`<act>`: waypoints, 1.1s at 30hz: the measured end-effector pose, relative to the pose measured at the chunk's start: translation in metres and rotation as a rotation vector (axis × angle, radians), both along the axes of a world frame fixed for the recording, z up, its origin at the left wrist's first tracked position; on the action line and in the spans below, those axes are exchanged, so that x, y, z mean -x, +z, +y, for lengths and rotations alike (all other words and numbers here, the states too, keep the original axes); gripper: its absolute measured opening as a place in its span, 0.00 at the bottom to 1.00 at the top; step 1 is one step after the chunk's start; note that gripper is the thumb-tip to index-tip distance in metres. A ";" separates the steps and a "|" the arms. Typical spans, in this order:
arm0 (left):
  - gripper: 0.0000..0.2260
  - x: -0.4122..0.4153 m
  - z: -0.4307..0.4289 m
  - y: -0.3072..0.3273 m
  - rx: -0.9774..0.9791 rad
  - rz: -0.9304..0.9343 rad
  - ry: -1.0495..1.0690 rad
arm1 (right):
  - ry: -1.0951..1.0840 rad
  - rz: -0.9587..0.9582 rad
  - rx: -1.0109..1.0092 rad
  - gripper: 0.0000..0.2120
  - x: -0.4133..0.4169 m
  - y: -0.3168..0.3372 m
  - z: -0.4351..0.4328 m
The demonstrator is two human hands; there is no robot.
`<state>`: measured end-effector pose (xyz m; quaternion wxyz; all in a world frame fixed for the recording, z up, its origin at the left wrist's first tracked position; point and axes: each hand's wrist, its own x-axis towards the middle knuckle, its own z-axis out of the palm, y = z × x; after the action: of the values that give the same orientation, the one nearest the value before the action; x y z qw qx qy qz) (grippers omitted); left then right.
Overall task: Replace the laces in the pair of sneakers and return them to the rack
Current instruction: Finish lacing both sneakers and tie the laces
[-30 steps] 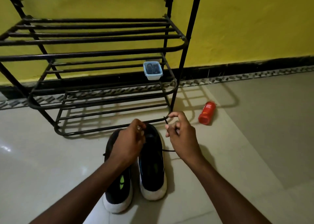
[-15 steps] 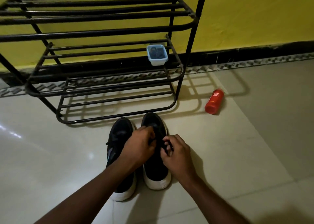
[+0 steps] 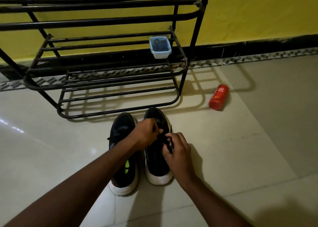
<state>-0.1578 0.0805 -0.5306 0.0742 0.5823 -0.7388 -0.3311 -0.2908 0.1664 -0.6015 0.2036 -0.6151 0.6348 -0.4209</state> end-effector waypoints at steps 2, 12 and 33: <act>0.07 -0.001 0.001 0.000 0.055 -0.067 -0.115 | -0.005 0.013 0.004 0.14 -0.002 -0.003 0.001; 0.05 -0.014 0.032 -0.019 0.238 -0.004 -0.193 | -0.021 0.089 0.056 0.17 -0.009 -0.007 0.007; 0.04 -0.038 0.038 0.019 0.361 0.062 -0.042 | -0.015 0.190 0.026 0.16 -0.010 -0.003 0.005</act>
<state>-0.1200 0.1180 -0.5120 0.1932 0.5335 -0.7956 -0.2123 -0.2812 0.1717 -0.6040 0.1314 -0.6503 0.6502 -0.3702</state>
